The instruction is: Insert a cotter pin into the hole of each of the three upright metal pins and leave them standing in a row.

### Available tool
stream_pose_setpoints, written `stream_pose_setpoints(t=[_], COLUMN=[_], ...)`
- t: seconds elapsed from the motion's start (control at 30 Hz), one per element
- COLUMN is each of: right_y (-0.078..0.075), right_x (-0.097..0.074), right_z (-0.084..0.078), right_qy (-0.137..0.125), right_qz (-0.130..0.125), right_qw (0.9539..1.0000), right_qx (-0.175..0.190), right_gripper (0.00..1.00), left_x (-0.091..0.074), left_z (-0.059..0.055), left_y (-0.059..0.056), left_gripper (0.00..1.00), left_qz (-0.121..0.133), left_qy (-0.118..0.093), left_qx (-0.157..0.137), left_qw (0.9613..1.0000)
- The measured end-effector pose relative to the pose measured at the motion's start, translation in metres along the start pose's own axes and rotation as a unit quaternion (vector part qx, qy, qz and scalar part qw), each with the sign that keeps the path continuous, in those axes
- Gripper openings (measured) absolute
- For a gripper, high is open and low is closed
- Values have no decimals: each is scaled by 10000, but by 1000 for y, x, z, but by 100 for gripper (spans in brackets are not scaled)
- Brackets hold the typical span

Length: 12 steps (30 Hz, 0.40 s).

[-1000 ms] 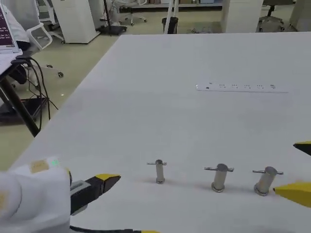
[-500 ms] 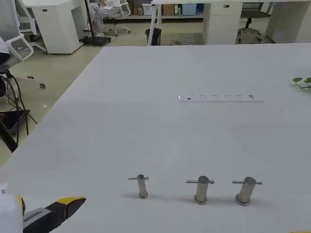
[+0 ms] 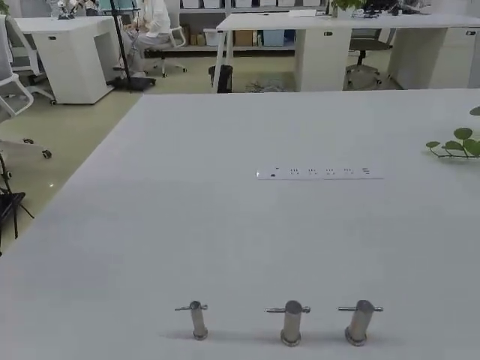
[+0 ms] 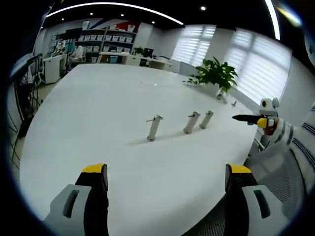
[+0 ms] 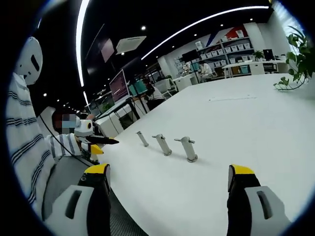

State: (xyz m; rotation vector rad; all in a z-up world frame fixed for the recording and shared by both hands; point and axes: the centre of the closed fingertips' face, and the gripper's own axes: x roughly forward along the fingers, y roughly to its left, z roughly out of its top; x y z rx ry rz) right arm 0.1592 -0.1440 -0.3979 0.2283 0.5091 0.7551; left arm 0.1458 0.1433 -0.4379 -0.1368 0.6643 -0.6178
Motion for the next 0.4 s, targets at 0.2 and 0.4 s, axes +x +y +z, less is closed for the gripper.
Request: stream_pose_setpoints(t=[0.2, 0.4], right_y=[-3, -2], right_x=[-1, 0], right_z=[-2, -7], right_qy=[90, 214], right_qz=[-50, -32], right_qw=[9999, 9998], right_qx=[15, 11], right_gripper=[98, 98], left_x=[-3, -8], left_z=[4, 1], left_y=[1, 2], left_gripper=[93, 92], left_qz=[-24, 14], left_qy=[-181, -83], left_qx=[-206, -148], left_qw=[9996, 9999])
